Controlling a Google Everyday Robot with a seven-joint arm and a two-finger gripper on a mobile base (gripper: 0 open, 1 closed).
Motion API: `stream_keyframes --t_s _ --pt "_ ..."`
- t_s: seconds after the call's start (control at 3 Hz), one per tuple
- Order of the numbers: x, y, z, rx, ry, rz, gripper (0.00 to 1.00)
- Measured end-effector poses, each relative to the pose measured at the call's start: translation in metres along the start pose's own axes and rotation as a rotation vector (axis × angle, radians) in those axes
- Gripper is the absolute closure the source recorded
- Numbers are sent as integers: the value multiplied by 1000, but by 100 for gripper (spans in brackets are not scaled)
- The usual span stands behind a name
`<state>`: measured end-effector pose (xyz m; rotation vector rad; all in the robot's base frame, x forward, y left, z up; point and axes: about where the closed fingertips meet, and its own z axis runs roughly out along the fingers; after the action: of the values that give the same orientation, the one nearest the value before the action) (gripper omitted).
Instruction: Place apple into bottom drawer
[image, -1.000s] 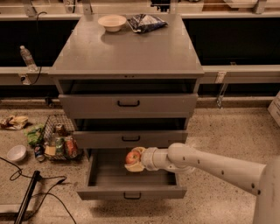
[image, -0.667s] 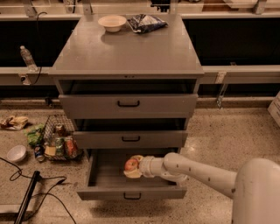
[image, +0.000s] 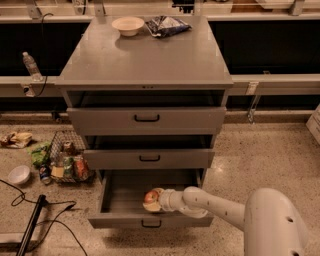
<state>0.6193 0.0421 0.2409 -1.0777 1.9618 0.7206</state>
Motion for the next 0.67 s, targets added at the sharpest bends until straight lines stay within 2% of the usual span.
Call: stream_keyframes --t_s 0.33,0.67 --pt "21 -27 13 76 6 24 59" --pt "32 -46 27 119 9 35 26"
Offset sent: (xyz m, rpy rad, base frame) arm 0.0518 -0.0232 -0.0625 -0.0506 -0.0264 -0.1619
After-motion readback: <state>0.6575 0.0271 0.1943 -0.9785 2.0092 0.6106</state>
